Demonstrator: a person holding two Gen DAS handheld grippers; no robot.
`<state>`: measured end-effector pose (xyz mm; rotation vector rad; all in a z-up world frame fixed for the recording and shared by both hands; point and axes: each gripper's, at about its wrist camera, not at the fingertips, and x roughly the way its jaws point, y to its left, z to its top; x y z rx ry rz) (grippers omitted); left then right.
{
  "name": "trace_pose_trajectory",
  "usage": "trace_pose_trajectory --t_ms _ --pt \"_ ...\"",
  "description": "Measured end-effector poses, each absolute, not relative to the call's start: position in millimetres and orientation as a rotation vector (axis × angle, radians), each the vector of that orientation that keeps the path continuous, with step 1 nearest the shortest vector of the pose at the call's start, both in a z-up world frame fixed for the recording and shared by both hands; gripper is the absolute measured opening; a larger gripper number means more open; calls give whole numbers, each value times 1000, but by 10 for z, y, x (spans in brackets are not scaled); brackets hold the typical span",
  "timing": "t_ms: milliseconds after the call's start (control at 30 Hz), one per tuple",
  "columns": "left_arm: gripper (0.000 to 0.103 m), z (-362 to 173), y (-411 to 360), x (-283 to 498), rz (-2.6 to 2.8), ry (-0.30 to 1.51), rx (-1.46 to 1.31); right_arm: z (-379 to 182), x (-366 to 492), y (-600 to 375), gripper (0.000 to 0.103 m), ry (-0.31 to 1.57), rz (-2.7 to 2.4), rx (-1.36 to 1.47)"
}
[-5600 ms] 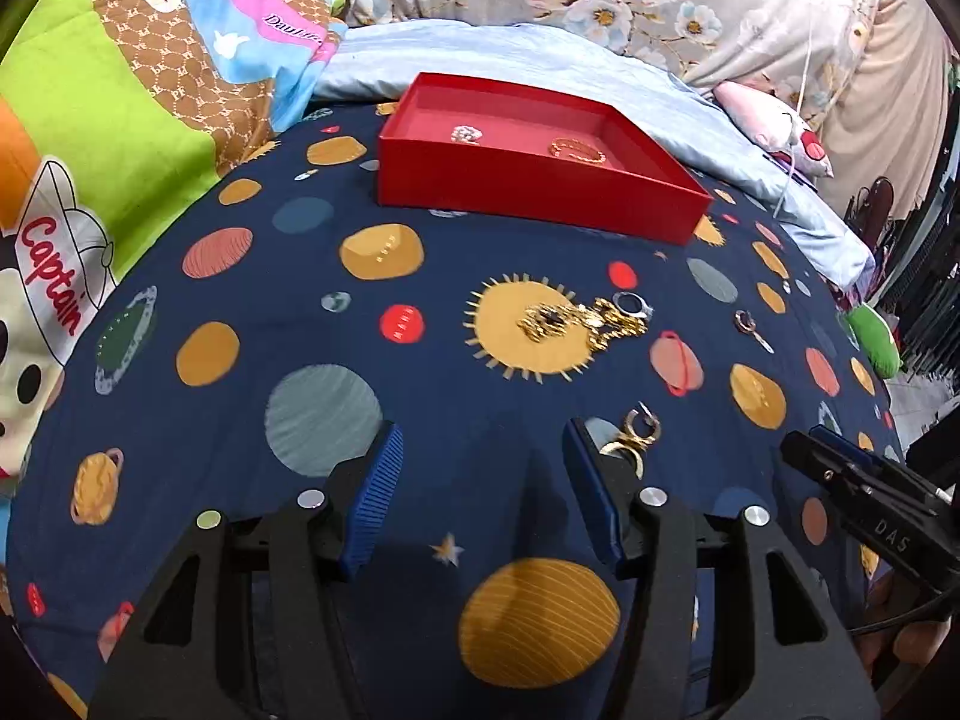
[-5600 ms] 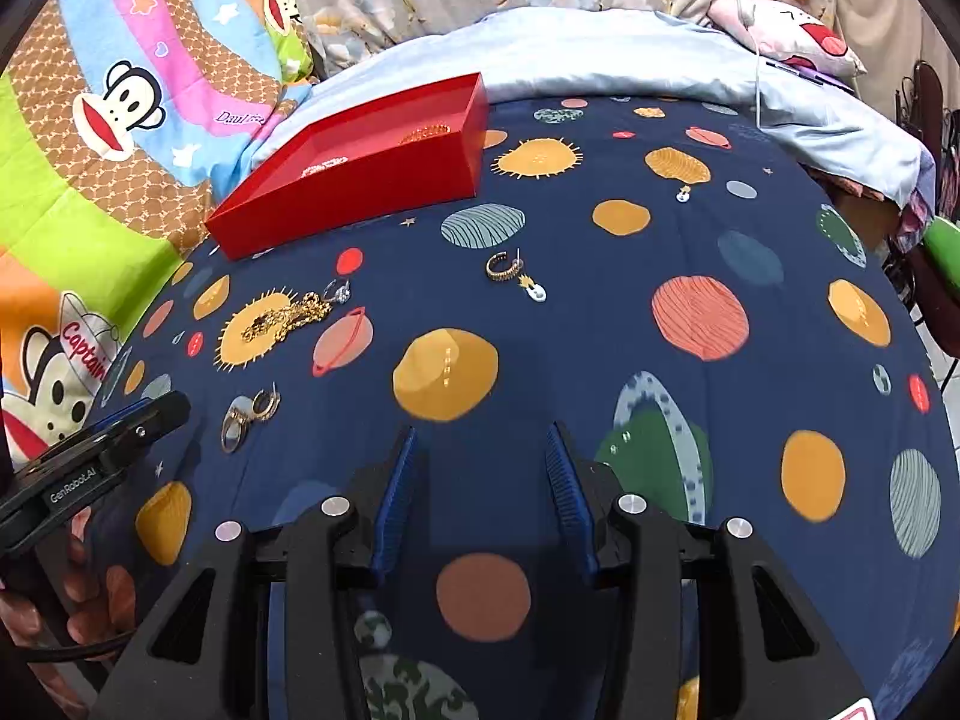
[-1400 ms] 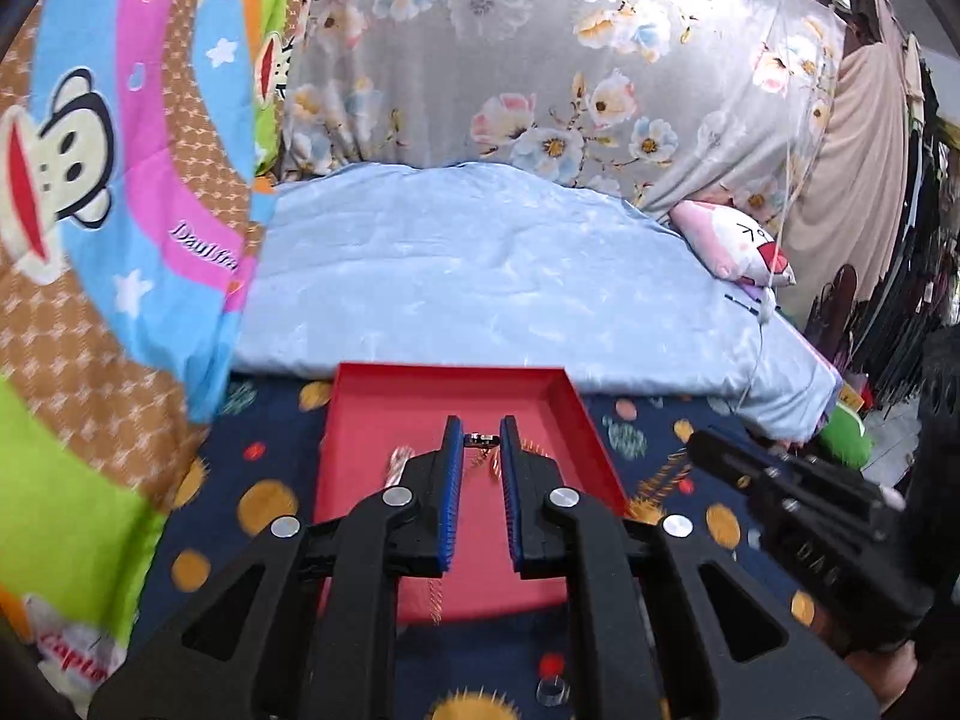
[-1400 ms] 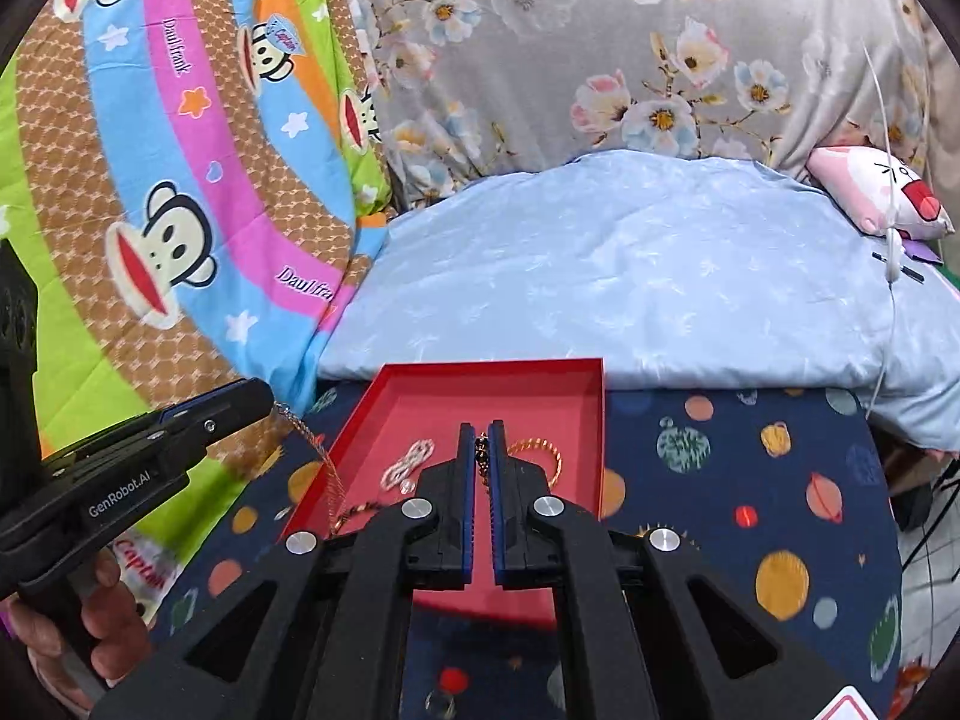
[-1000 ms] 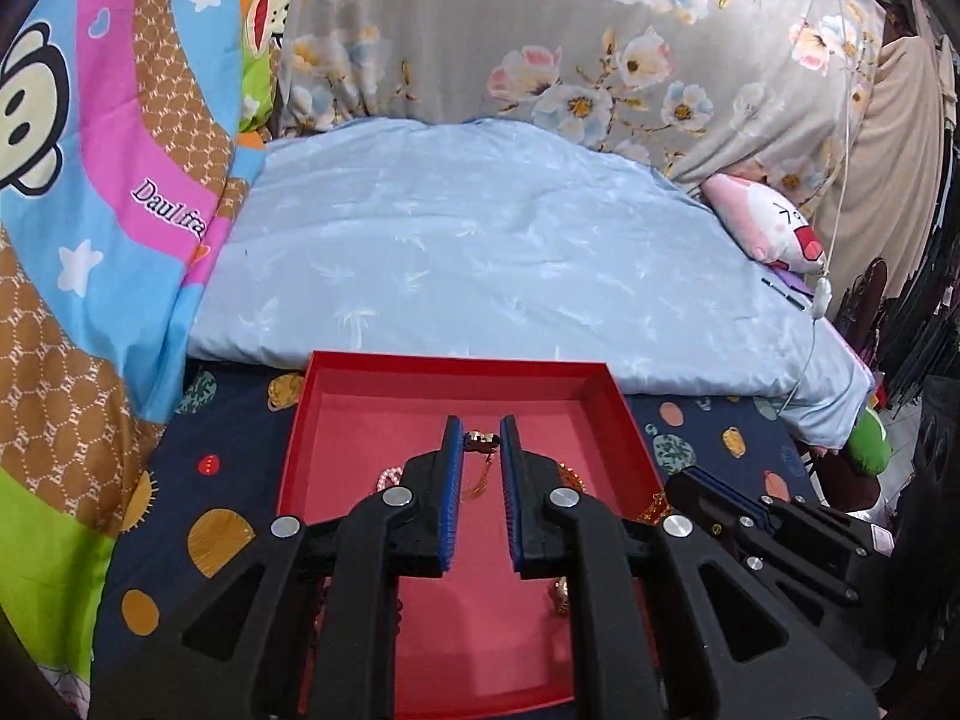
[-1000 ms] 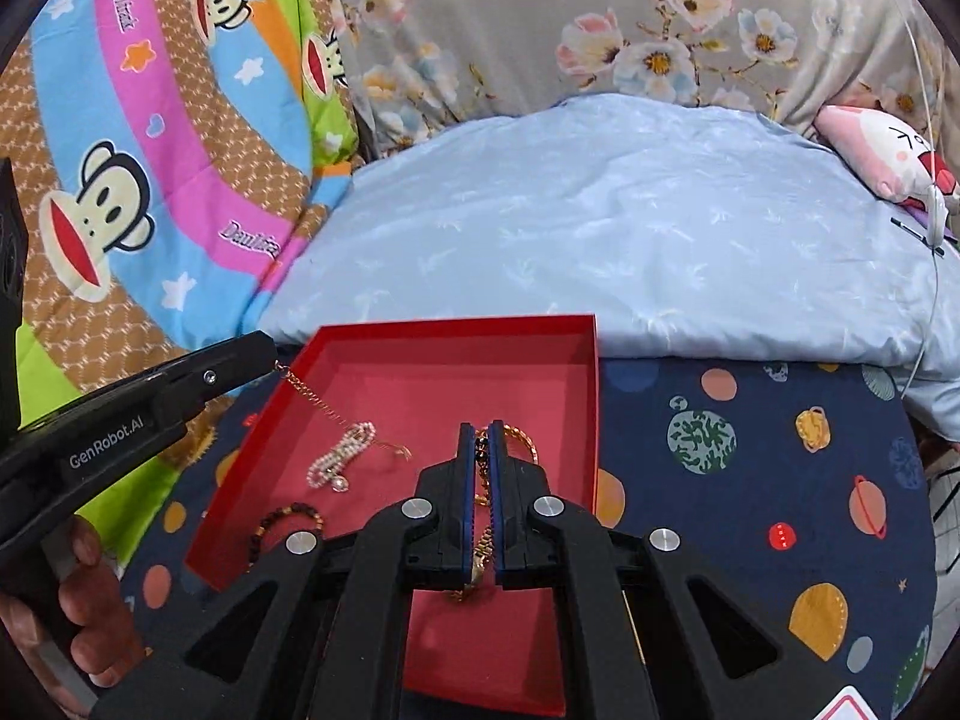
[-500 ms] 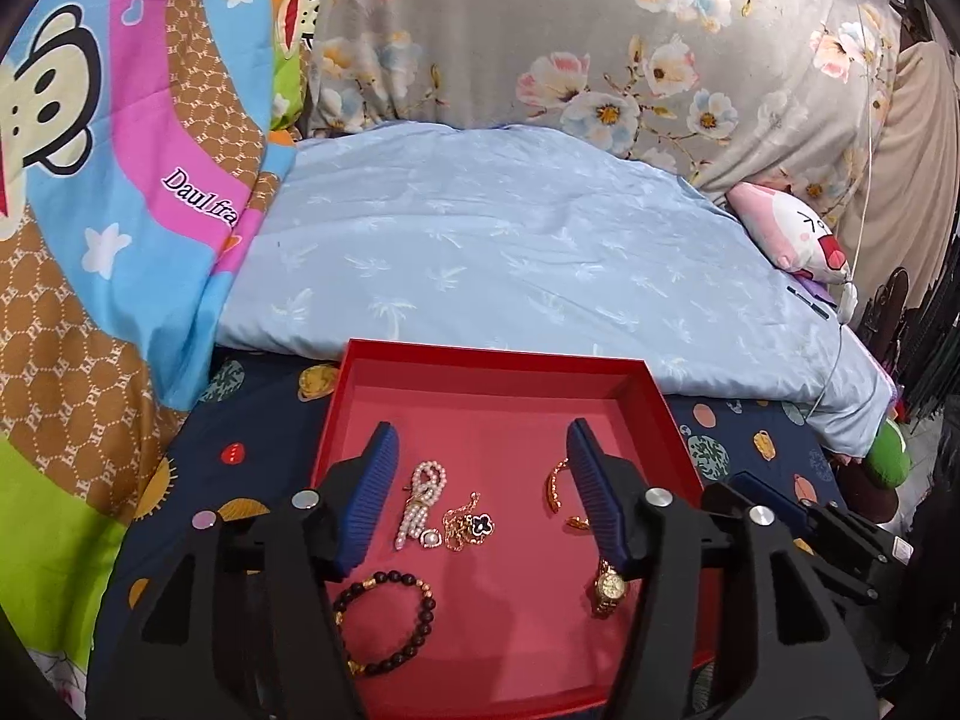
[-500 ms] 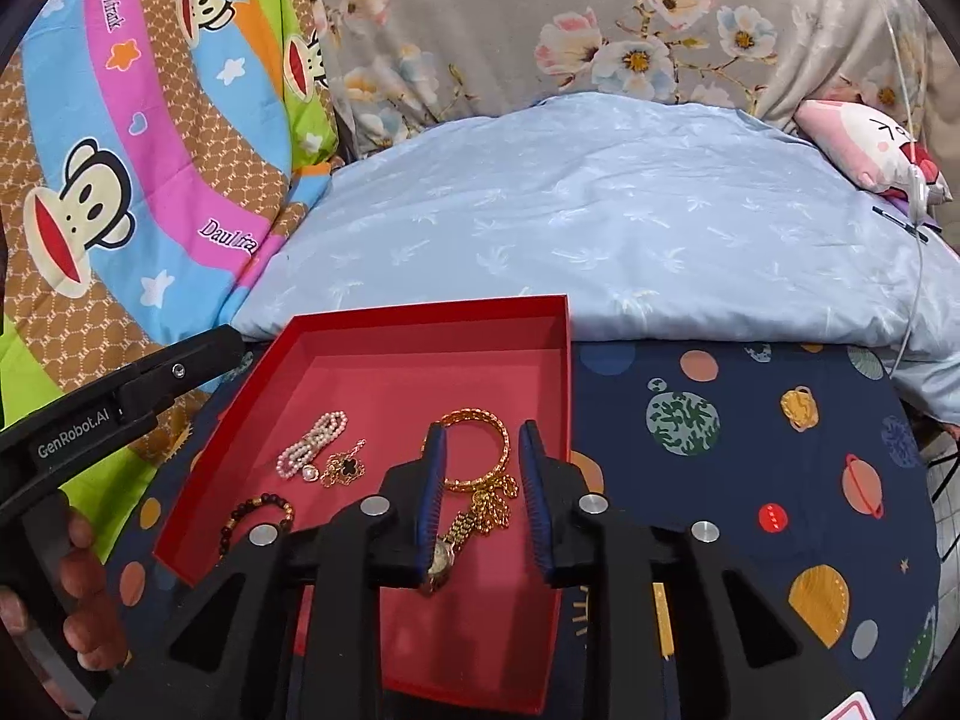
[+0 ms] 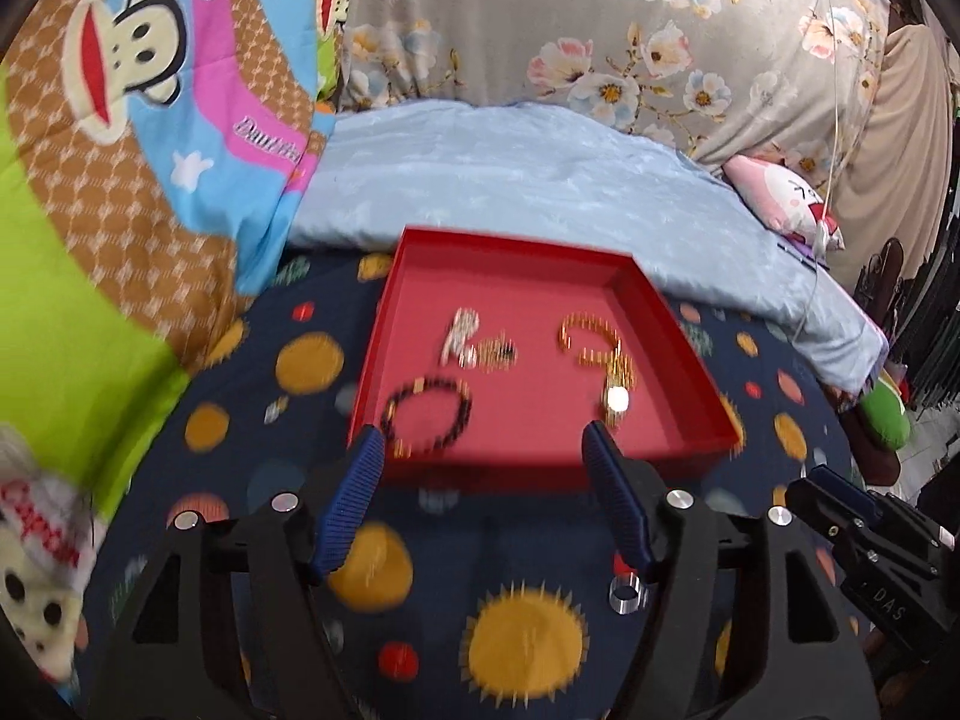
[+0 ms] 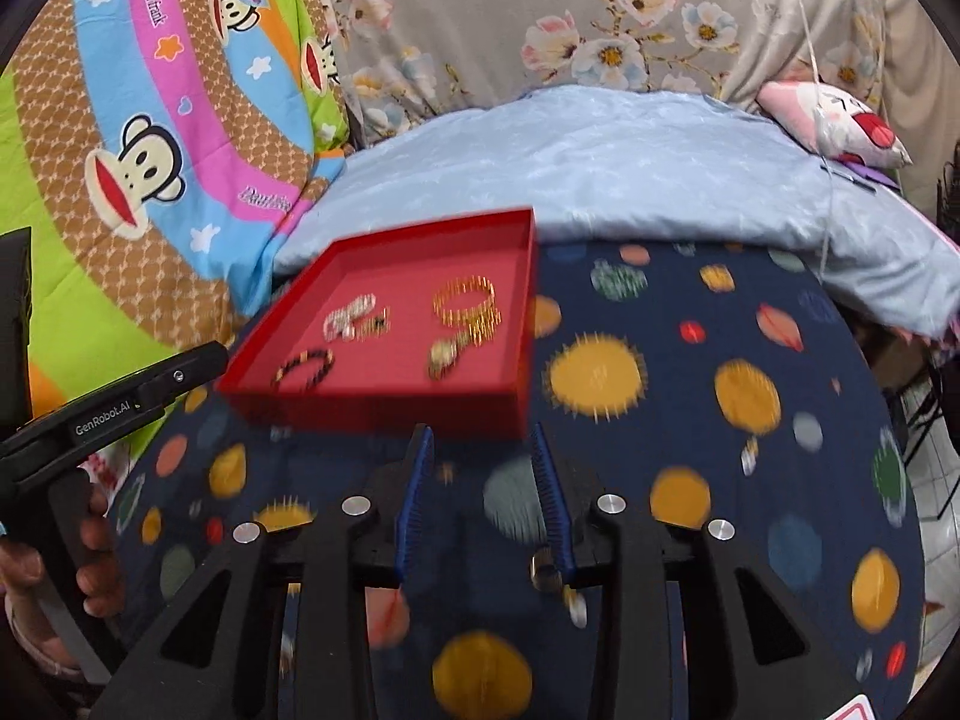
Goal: Organize jewelry
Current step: 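Move both open tools out of the tray back over the rings on the sheet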
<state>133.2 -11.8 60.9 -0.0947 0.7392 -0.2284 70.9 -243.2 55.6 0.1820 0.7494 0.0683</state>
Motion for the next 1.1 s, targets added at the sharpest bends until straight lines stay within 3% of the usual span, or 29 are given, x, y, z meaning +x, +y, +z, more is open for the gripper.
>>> trace_pose_trajectory --t_ms 367,467,533,833,1100 --pt "66 43 -16 447 -237 896 -122 22 -252 -2381 34 877 65 200" --pt "66 58 -77 313 -258 886 -118 -45 -321 -2418 35 887 57 232" --pt "66 73 -175 227 -279 871 -86 -16 -343 -2437 41 864 49 240" --pt "66 -54 -448 146 -323 888 -18 -43 -307 -2467 42 877 41 262" --pt "52 -123 -487 150 -278 884 32 -43 -306 -2466 45 875 40 265"
